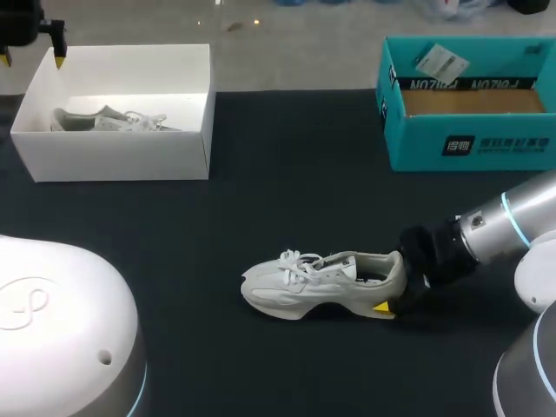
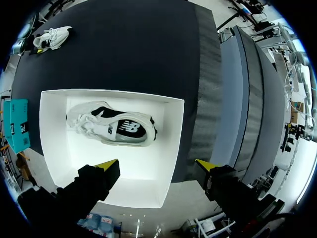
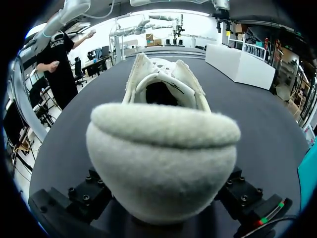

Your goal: Take the shoe out of the shoebox, open the shoe tongue, remove and reinsert the insole, then place the shoe into the shoebox

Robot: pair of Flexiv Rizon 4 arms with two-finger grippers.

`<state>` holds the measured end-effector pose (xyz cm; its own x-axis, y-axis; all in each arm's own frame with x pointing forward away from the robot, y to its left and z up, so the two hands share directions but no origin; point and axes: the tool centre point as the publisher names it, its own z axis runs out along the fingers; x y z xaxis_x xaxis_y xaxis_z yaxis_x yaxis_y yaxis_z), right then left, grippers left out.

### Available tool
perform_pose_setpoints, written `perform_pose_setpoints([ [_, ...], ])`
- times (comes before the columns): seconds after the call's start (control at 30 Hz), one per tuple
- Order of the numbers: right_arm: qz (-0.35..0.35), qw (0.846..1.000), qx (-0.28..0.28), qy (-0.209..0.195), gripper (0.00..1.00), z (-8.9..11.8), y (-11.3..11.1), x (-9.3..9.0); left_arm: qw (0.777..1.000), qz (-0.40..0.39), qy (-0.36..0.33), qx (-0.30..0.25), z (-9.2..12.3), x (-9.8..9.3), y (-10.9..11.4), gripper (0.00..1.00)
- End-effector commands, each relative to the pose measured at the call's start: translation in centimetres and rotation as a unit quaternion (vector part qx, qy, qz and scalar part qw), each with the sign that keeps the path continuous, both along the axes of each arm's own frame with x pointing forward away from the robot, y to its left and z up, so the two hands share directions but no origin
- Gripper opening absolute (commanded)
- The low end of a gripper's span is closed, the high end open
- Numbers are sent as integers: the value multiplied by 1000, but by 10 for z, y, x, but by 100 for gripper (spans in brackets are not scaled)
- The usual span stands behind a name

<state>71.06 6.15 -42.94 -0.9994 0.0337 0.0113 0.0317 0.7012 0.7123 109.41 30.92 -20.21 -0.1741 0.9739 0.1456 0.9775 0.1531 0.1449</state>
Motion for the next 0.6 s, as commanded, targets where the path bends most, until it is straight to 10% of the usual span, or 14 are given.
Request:
perform_pose_setpoints([
  [0.03, 0, 1000, -1, 0, 0, -2, 2, 0, 997, 77, 2, 14, 9, -19, -6, 100],
  [0.6, 0, 1000, -1, 0, 0, -2, 2, 0, 902, 405, -146, 48, 29, -119, -53, 100],
])
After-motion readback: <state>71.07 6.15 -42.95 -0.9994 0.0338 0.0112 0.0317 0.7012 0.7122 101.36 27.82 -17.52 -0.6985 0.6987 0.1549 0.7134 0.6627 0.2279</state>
